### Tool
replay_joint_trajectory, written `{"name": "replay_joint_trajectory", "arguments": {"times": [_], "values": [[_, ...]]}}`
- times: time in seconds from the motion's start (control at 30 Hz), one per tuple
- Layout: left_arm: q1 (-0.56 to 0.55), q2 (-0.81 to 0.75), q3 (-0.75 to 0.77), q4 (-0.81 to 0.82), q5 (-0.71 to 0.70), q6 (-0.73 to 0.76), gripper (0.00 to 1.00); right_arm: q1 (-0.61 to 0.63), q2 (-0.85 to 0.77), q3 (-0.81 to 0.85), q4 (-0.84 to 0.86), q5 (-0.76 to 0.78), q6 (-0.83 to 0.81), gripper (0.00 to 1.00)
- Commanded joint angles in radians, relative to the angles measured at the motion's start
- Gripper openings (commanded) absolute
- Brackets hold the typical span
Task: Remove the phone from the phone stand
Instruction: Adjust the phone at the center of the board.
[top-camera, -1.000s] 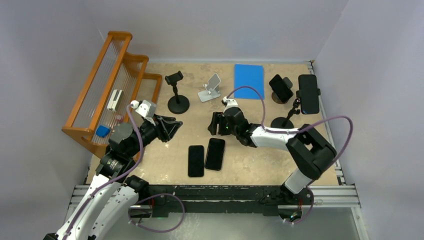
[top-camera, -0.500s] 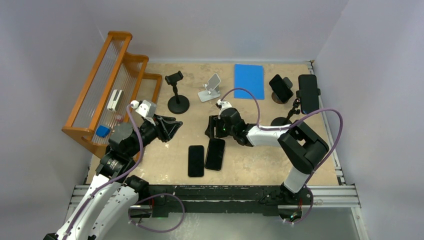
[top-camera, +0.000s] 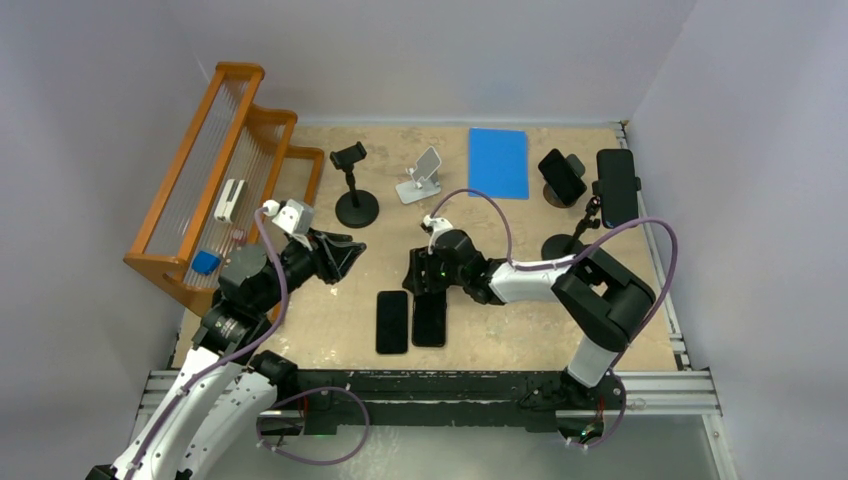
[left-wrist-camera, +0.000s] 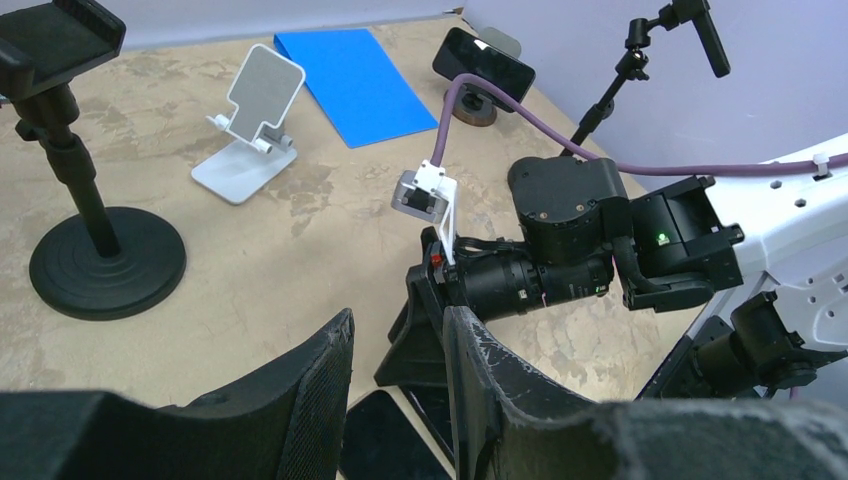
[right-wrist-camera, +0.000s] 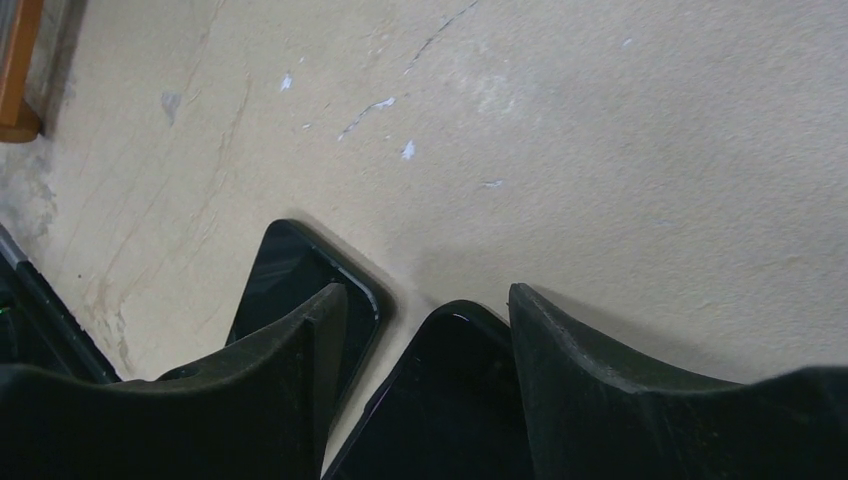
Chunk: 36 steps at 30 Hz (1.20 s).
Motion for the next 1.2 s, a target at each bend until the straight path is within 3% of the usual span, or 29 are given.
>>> {"name": "replay_joint_trajectory", "arguments": {"times": [0.0,0.27,0.47,0.9,1.17], "values": [[-0.001,0.003,0.012,0.03,0.012,-0.003,0.37,0.031,-0.046,-0.002,0.016,-0.019,0.008,0.63],[-0.001,0.003,0.013,0.03,0.011,-0.003,0.37,0.045,-0.093,0.032,-0.059,0.009,0.015,0.66],[-0.001,0.011,0.014,0.031,0.017,-0.005,0.37,0.033,-0.267,0.038,-0.143,0.075,0.047,0.71],[-0.001,0.005,0.012,0.035,0.026,-0.006,0.36,0.03,-0.594,-0.354,-0.017,0.087,0.364,0.72],[-0.001,0.005,0.011,0.034,0.026,-0.006,0.37,0.03,-0.523,-0.444,0.107,0.028,0.401,0.71]]}}
